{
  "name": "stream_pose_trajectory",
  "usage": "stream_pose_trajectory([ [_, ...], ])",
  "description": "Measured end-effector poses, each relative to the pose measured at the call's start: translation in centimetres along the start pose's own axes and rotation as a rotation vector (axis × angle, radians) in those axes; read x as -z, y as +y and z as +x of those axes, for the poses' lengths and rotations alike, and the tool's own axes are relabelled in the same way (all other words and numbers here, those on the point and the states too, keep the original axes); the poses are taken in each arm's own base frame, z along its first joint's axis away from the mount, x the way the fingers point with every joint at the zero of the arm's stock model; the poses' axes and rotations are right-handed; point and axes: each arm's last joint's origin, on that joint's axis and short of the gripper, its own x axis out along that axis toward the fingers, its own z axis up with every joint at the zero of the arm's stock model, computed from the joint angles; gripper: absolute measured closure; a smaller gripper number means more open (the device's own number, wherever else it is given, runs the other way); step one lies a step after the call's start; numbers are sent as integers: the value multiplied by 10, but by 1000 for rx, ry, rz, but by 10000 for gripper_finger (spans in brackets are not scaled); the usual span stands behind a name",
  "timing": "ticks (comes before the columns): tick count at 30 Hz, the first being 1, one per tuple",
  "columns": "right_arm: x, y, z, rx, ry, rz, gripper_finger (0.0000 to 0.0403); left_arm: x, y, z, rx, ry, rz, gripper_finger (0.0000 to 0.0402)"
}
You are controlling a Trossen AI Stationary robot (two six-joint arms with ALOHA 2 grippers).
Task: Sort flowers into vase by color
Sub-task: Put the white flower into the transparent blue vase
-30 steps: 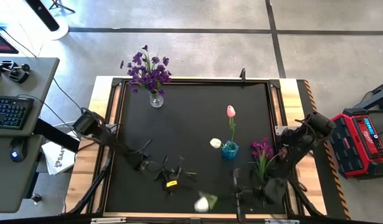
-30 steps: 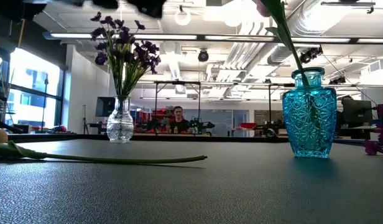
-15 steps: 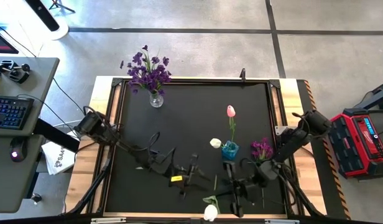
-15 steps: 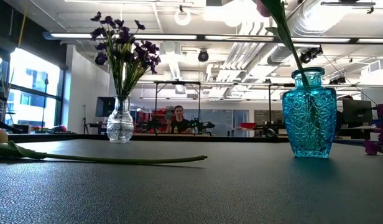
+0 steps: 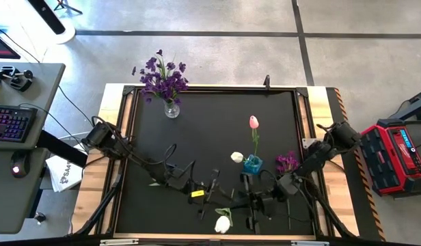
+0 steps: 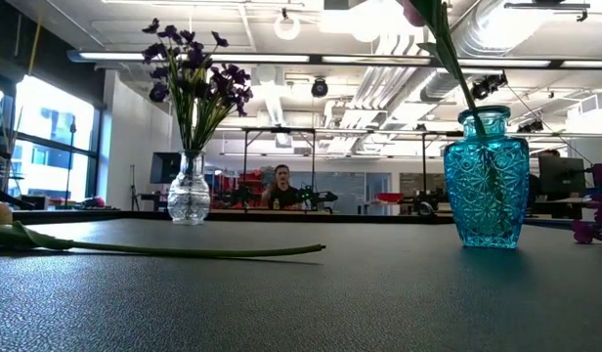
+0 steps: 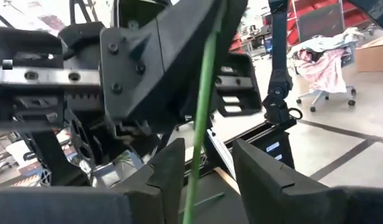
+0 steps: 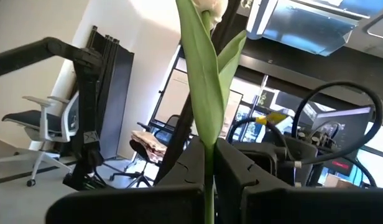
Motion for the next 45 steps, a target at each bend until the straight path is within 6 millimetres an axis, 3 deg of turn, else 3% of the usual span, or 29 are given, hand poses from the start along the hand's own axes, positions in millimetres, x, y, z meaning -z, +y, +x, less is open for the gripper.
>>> stream_pose_trajectory([
  [5,9,4,0,10,-10,0,403,0,0,0,2,1,0,317],
  [12,4,11,-3,7,-12,23,403,-3,-11,-1,-14,17,32,391],
  [17,4,13,-4,50,19,115,395,-6,-20,-4,-109,78,81,398],
  [23,0,21,-9,131,150,95,316,2,-23,-6,-203,209,82,401],
  [28,-19,30,-7,400,389,24,228,9,-22,-8,-277,293,58,401],
  [32,-32,40,0,454,502,-38,200,11,-19,-8,-293,305,38,401],
  [37,-43,46,7,442,535,7,232,12,-17,-7,-302,307,23,401],
  [45,-44,44,8,525,570,29,360,12,-17,-7,-303,305,19,398],
])
